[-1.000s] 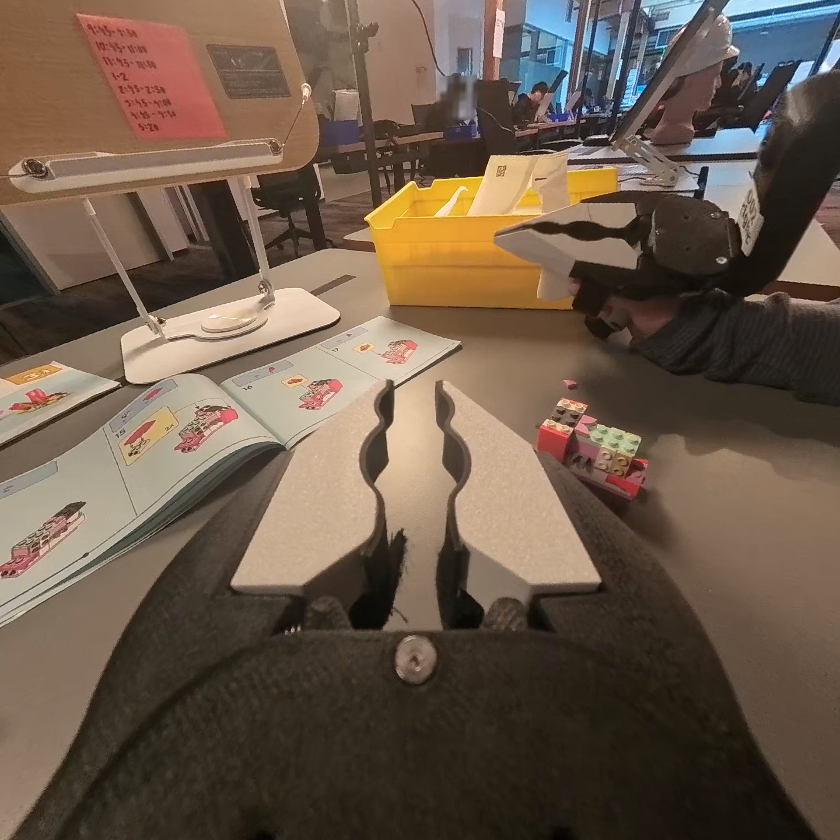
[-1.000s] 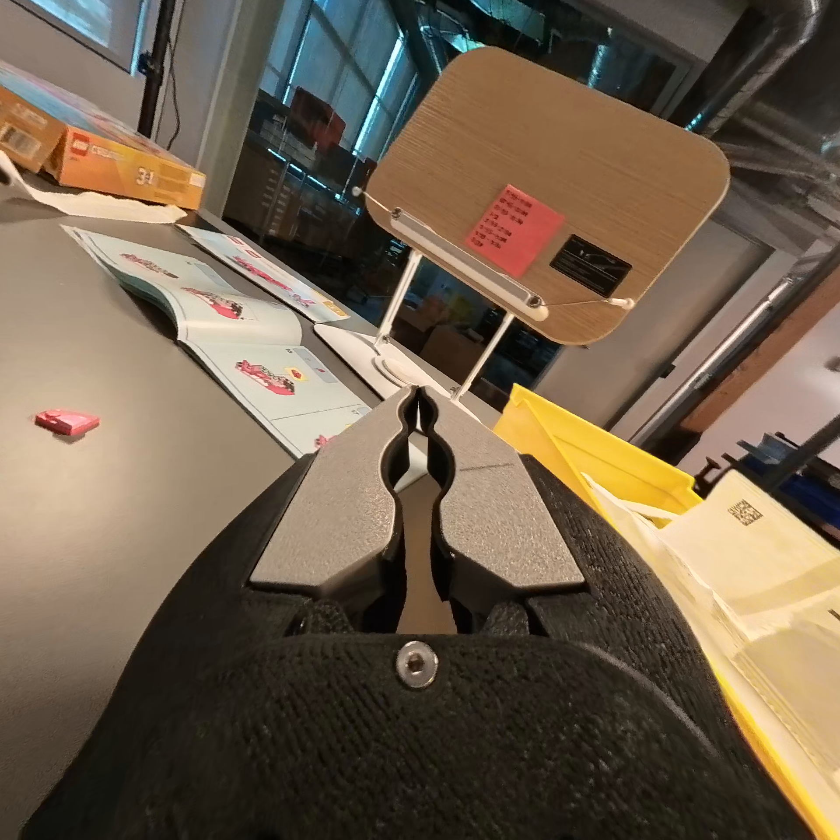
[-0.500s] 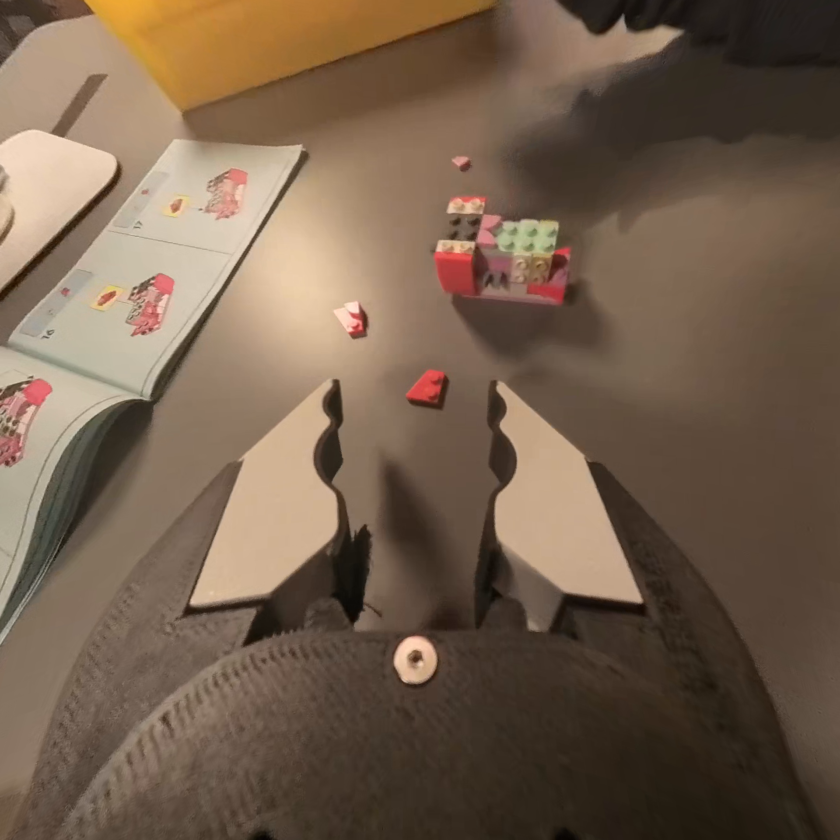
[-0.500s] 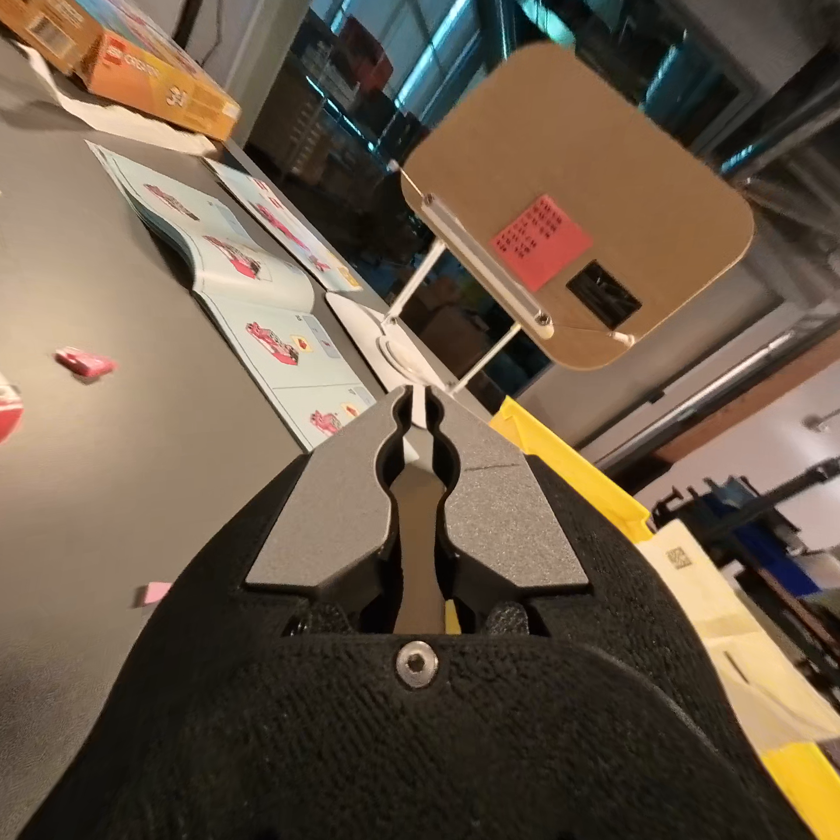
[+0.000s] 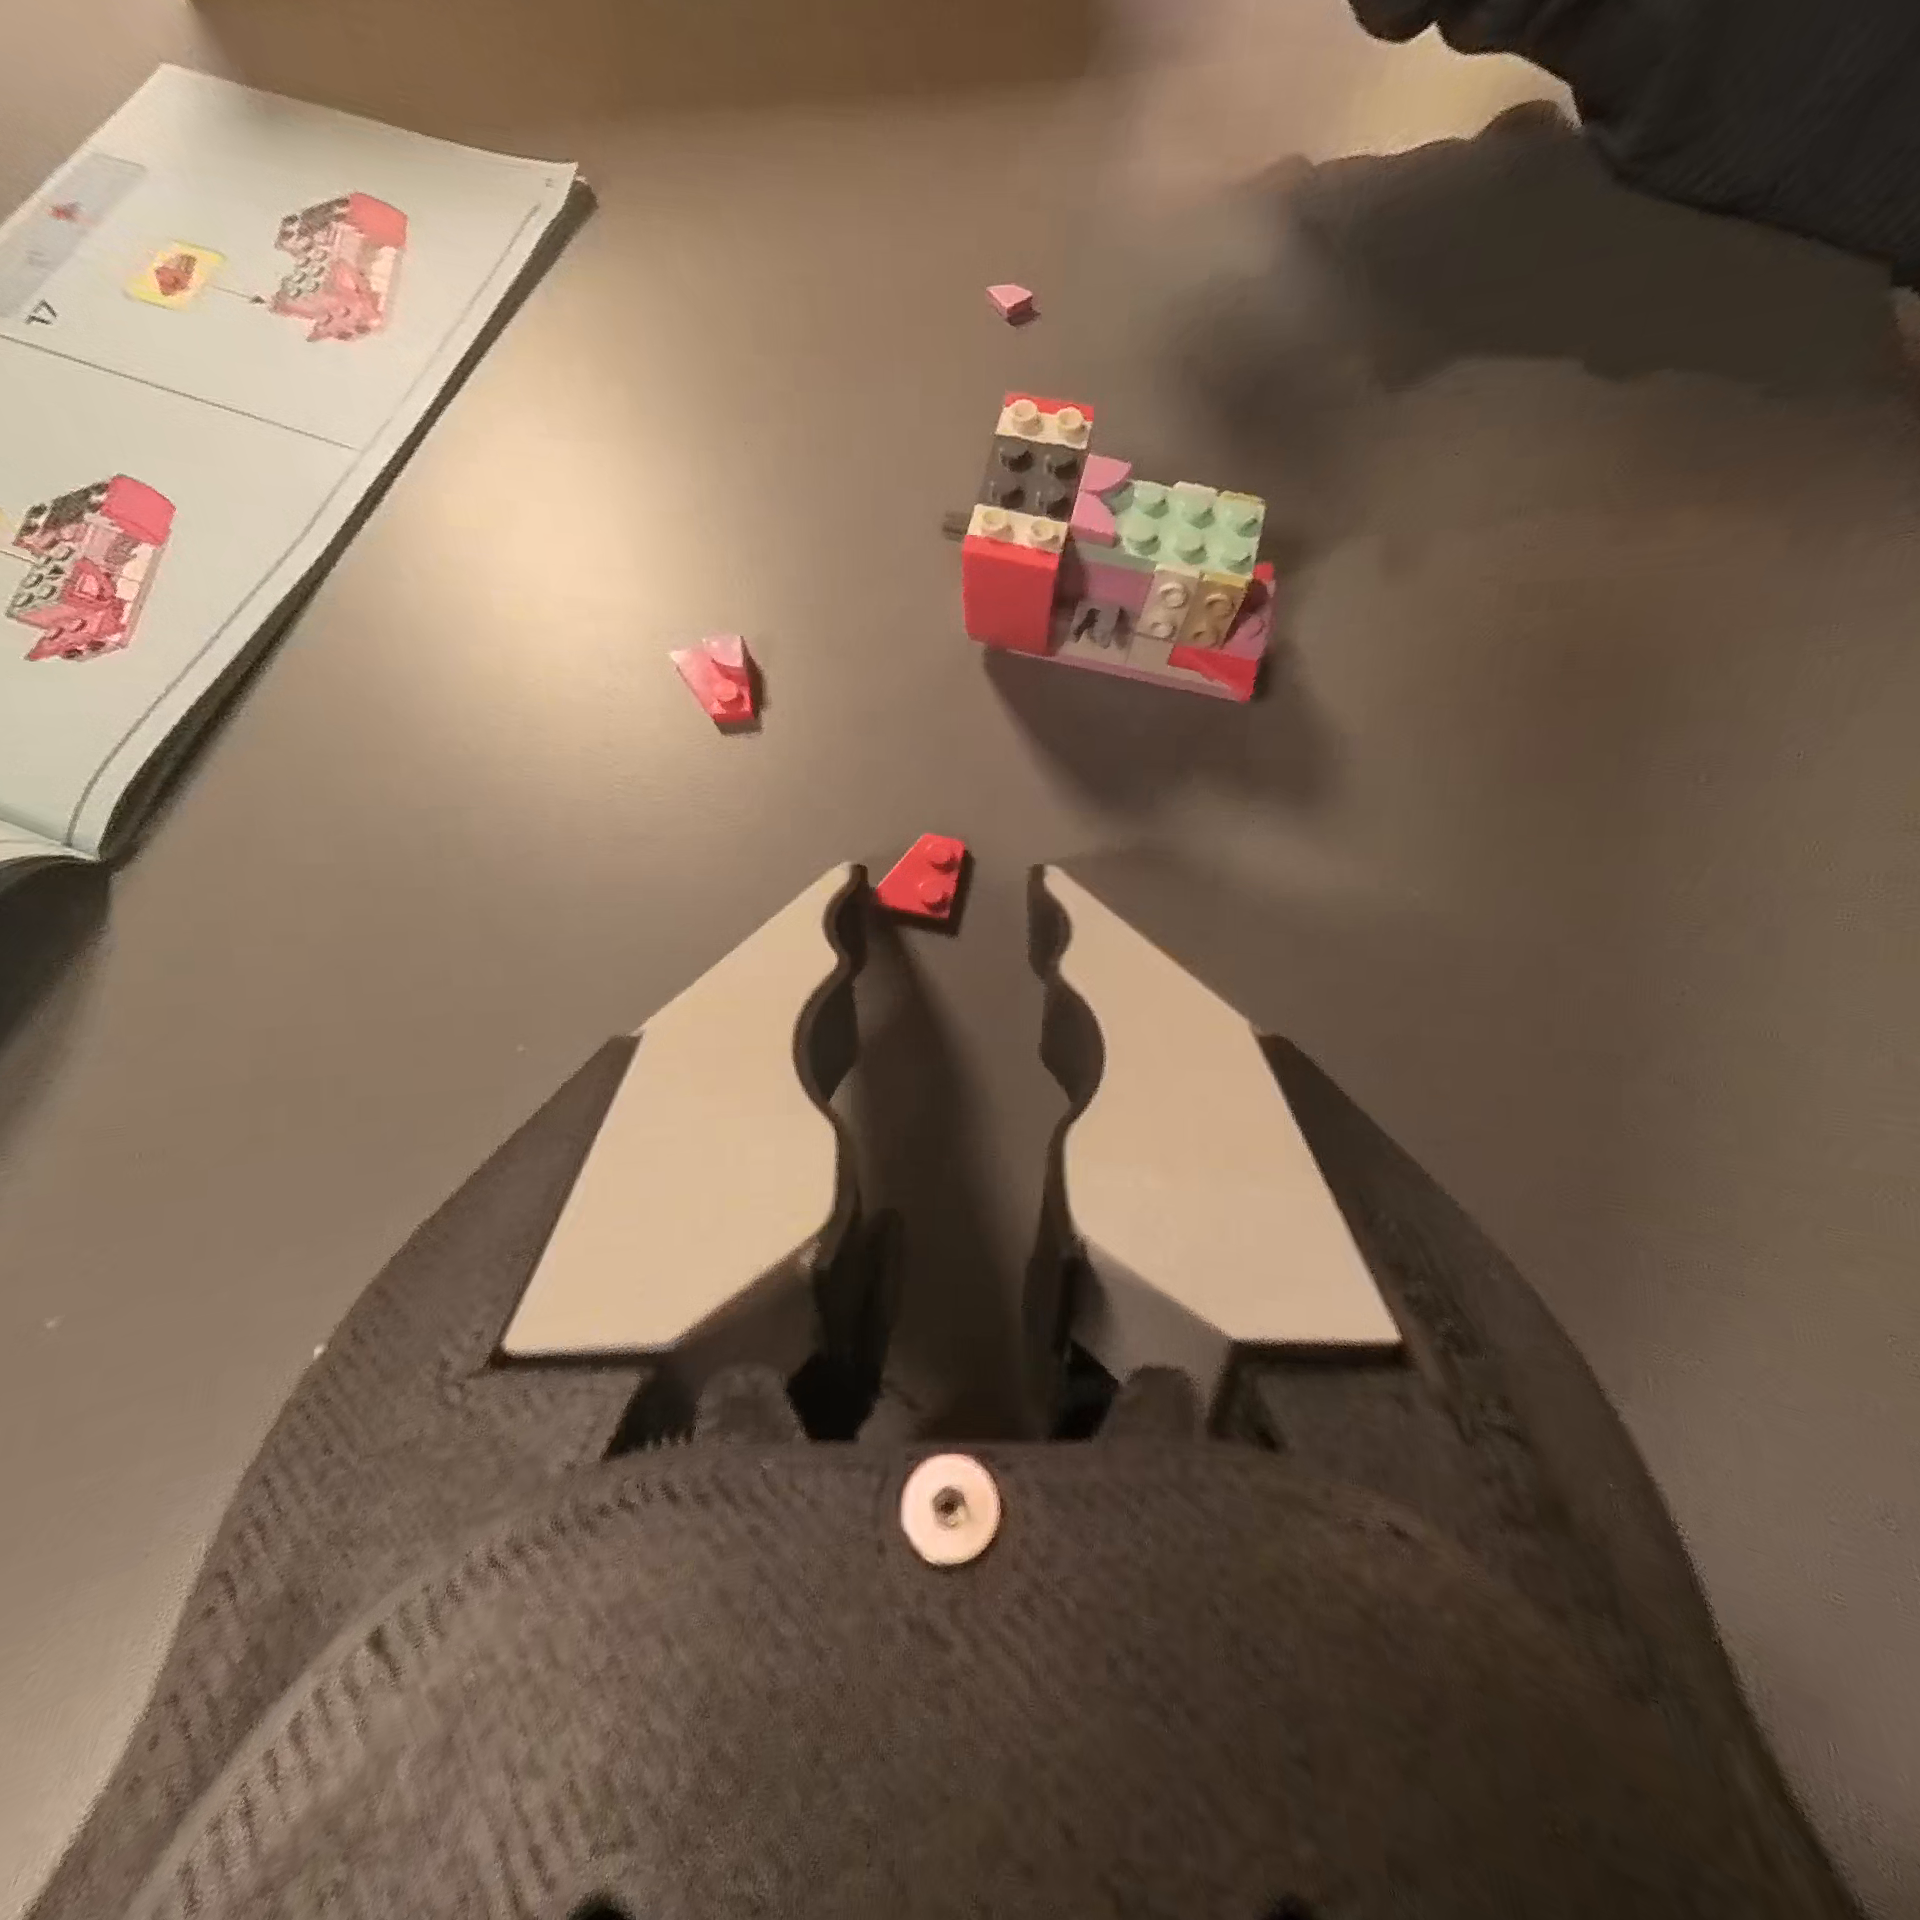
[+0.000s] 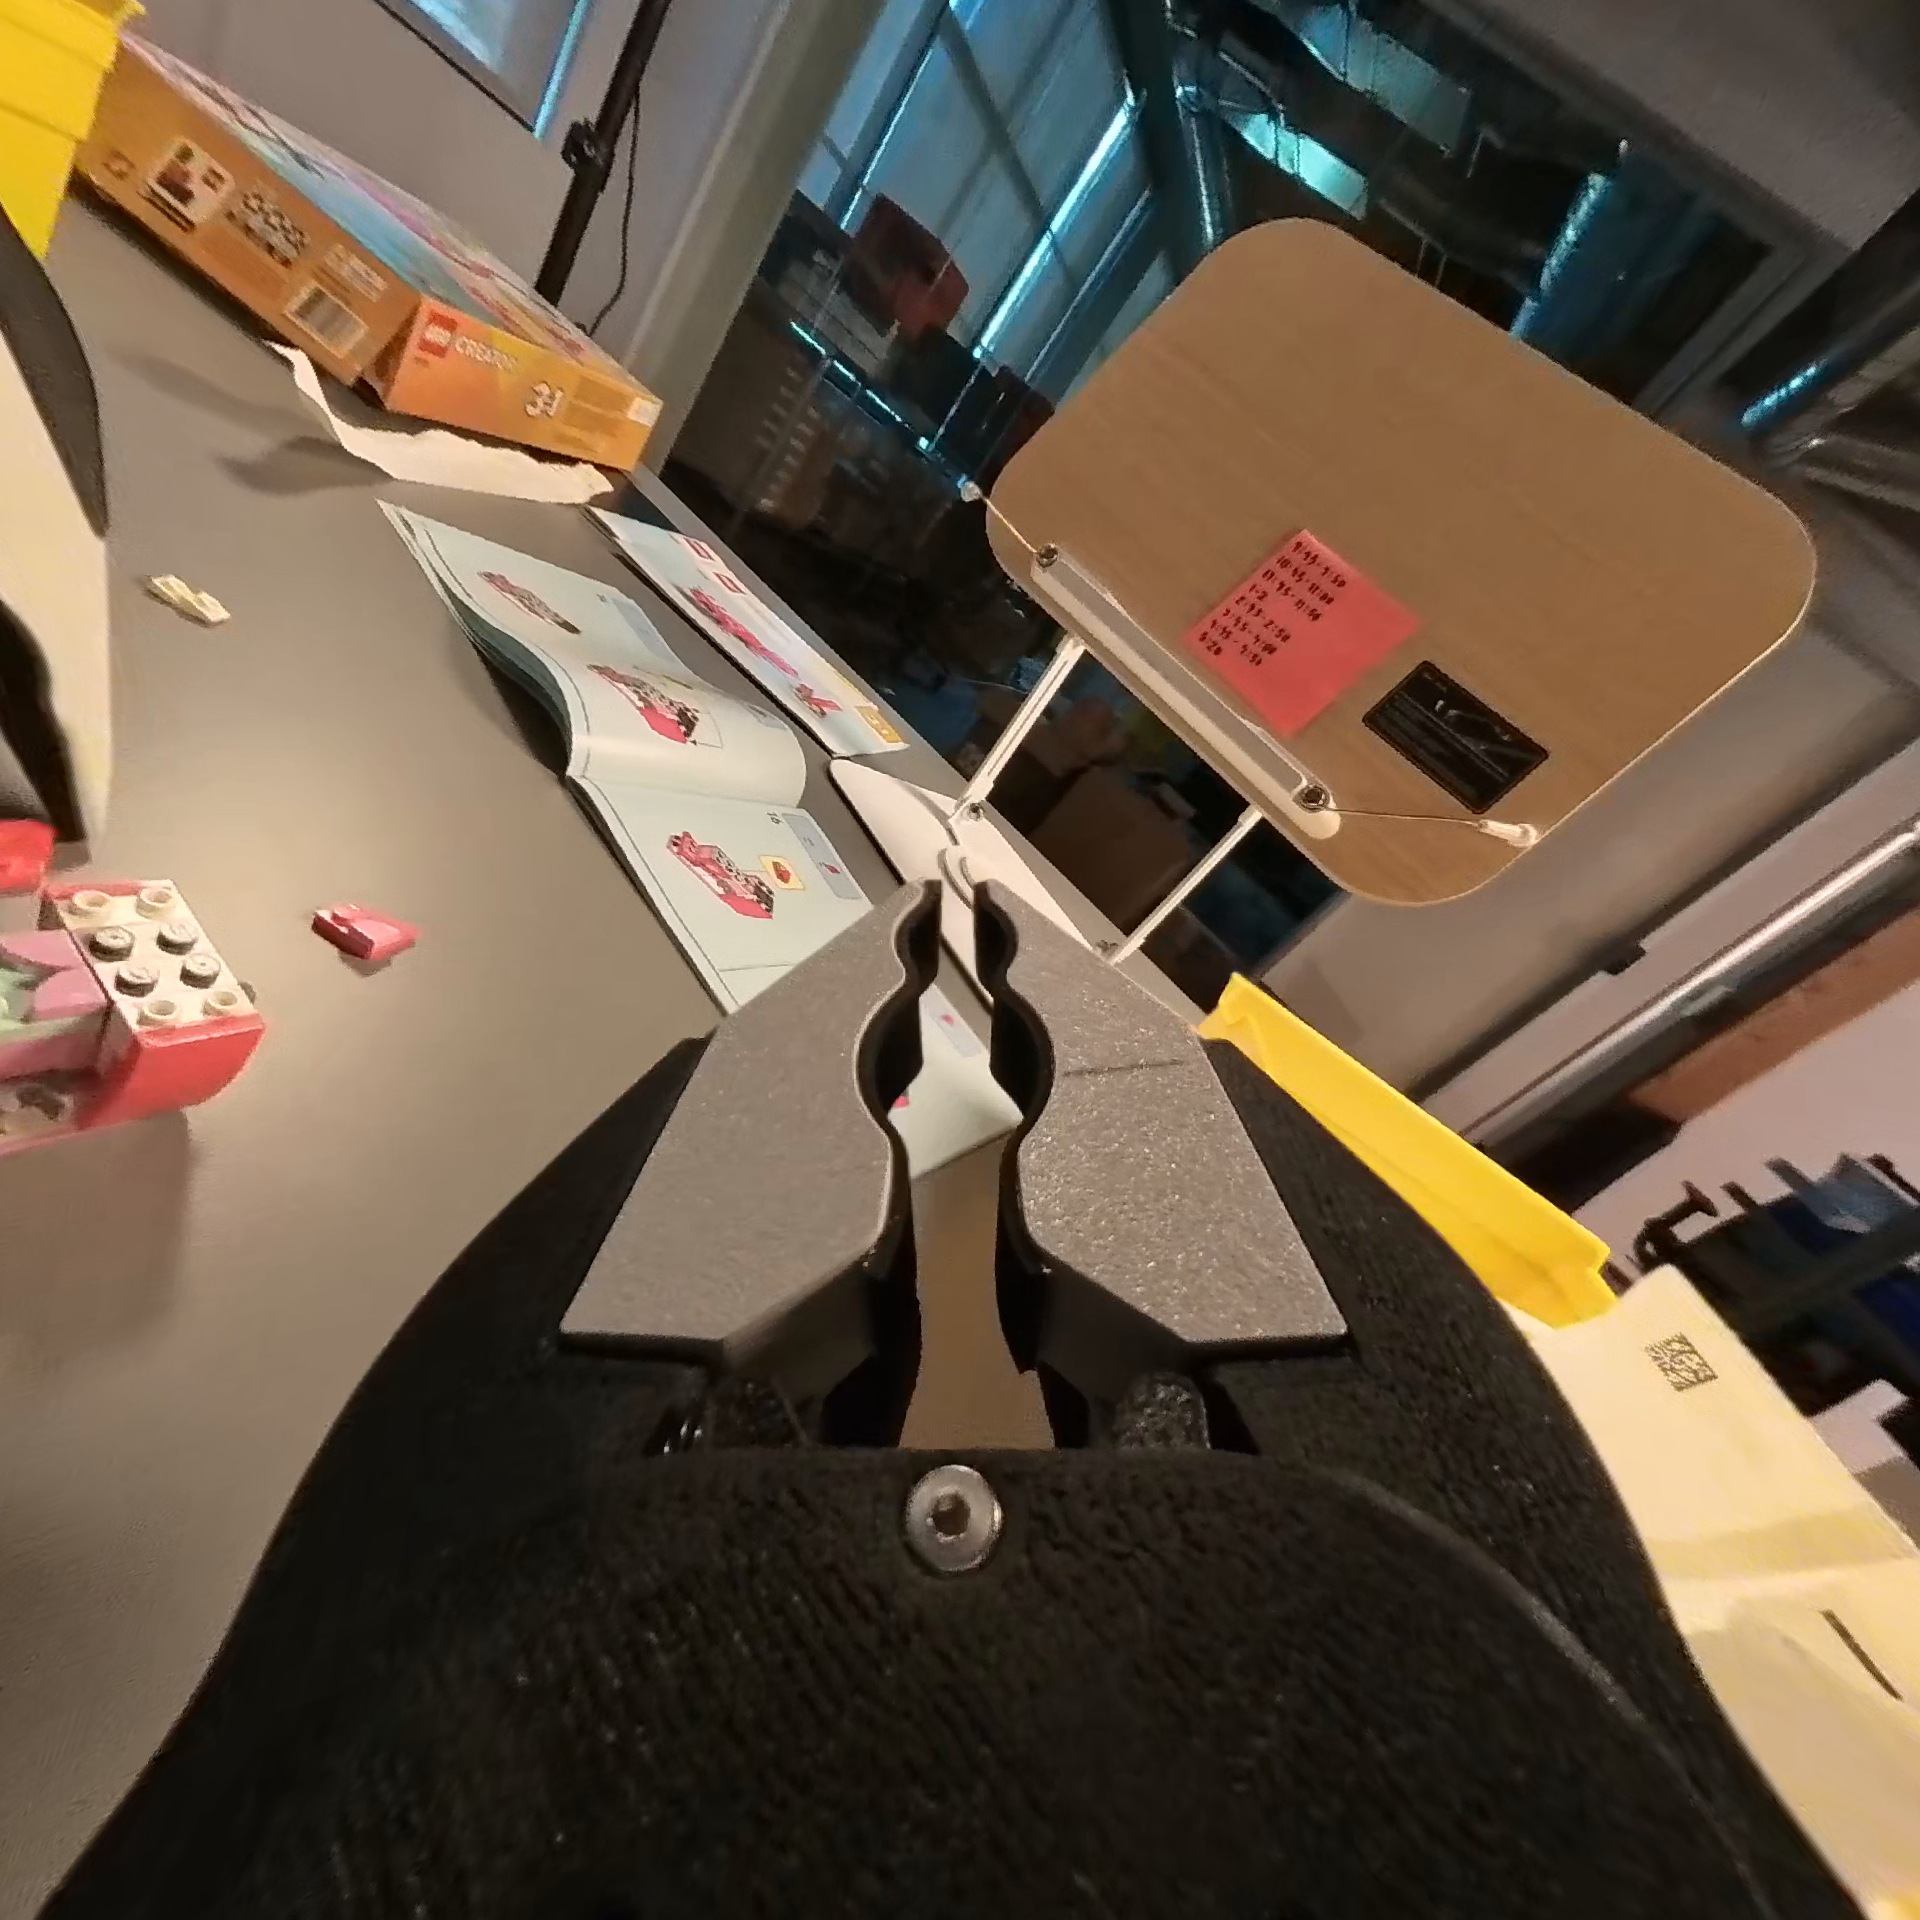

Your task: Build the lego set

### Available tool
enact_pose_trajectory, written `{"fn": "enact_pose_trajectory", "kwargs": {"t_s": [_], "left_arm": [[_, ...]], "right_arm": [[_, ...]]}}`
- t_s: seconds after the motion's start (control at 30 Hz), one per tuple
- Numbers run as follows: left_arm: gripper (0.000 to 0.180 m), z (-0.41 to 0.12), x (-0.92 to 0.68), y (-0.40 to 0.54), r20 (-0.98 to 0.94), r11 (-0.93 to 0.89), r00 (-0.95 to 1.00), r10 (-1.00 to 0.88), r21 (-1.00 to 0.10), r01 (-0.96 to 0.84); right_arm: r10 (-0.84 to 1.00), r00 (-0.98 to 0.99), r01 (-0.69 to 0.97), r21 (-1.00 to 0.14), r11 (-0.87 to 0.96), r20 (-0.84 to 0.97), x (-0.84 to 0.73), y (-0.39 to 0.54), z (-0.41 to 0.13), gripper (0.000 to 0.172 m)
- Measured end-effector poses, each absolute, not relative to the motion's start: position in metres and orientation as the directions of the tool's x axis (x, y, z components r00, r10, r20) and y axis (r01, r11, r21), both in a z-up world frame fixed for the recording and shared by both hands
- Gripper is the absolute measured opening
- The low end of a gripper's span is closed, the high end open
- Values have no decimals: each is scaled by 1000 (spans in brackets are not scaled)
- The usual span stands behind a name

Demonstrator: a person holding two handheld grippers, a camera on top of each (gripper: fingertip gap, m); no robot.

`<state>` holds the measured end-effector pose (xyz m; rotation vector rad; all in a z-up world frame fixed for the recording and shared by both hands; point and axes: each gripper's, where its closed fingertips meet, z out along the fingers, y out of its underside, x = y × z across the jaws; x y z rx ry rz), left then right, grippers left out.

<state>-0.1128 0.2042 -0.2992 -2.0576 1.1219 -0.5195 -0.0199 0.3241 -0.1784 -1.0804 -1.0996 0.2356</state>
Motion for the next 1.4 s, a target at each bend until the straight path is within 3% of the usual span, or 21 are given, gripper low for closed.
{"fn": "enact_pose_trajectory", "kwargs": {"t_s": [0.13, 0.47, 0.6, 0.7, 0.83, 1.0, 1.2, 1.4], "left_arm": [[15, -299, -111, 201, -28, -321, 517, -856, -754, -573], [14, -298, -114, 204, -59, -316, 537, -841, -753, -577], [13, -290, -120, 211, 7, -386, 606, -795, -776, -498], [13, -270, -120, 215, 21, -367, 632, -775, -829, -422], [13, -239, -111, 212, 43, -299, 619, -784, -901, -316], [13, -221, -101, 204, 37, -241, 587, -808, -931, -273], [13, -226, -93, 197, 52, -245, 537, -842, -924, -295], [13, -230, -91, 195, 40, -241, 527, -849, -917, -318]], "right_arm": [[673, 492, 308, -834, 458, 551, -19, 327, -181, 4], [739, 501, 268, -893, 362, 450, -14, 335, -186, 7], [810, 385, 186, -896, 402, 443, -24, 310, -180, 5], [798, 271, 75, -838, 541, 539, -36, 270, -165, 6], [742, 155, 71, -757, 650, 652, -55, 231, -167, 24], [516, 78, 115, -522, 845, 853, -81, 193, -182, 31], [307, 6, 189, -303, 934, 952, -96, 187, -208, 23], [200, -89, 267, -170, 949, 976, -99, 194, -228, 22]]}}
